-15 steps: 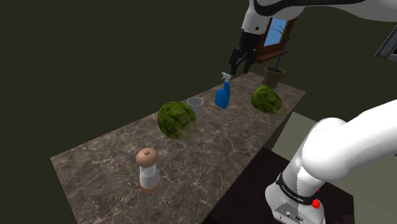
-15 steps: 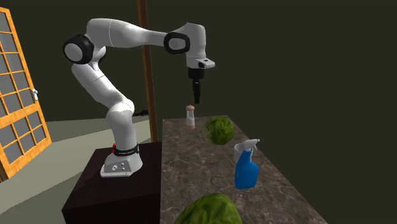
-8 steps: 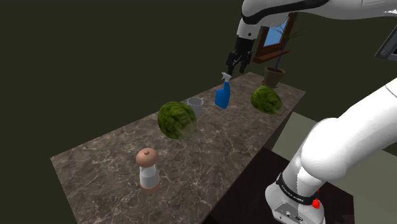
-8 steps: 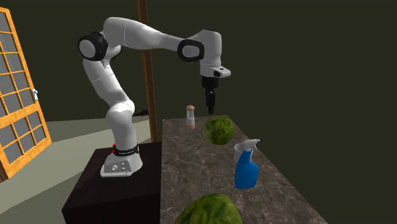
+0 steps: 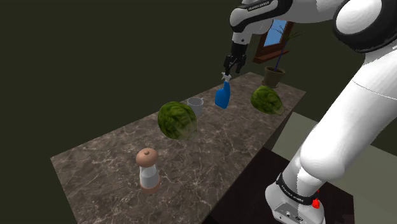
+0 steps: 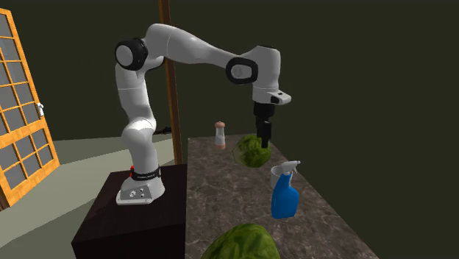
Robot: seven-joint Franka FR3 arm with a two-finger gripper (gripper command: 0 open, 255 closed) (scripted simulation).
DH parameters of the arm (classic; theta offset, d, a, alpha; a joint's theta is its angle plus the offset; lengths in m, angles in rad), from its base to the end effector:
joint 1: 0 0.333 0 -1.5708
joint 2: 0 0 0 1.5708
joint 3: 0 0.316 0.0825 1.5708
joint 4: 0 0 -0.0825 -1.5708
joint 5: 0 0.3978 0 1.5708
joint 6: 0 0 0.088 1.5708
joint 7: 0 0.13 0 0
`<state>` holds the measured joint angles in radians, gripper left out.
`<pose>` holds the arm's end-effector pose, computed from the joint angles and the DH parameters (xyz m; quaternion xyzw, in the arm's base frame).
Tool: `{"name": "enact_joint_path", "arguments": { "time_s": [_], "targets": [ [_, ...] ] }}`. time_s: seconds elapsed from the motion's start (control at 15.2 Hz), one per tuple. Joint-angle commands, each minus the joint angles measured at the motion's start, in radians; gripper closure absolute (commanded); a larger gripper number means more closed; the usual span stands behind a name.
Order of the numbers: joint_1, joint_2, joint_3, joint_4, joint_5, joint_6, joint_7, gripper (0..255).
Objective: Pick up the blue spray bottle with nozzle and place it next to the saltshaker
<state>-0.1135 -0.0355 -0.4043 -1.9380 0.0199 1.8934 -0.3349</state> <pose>0.4879 -0.2778 0.4678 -0.9954 0.0944 -0.0013 0.0174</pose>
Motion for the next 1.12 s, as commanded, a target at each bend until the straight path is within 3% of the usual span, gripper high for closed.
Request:
{"name": "enact_joint_path", "arguments": {
  "time_s": [0.0,0.46,1.06],
  "targets": [
    [-0.013,0.082,-0.017,0.071,0.026,0.004,-0.038,0],
    [-0.091,0.344,-0.039,0.32,0.118,-0.008,-0.145,0],
    [-0.091,0.366,-0.033,0.247,0.13,0.085,-0.153,0]
  ]
}}
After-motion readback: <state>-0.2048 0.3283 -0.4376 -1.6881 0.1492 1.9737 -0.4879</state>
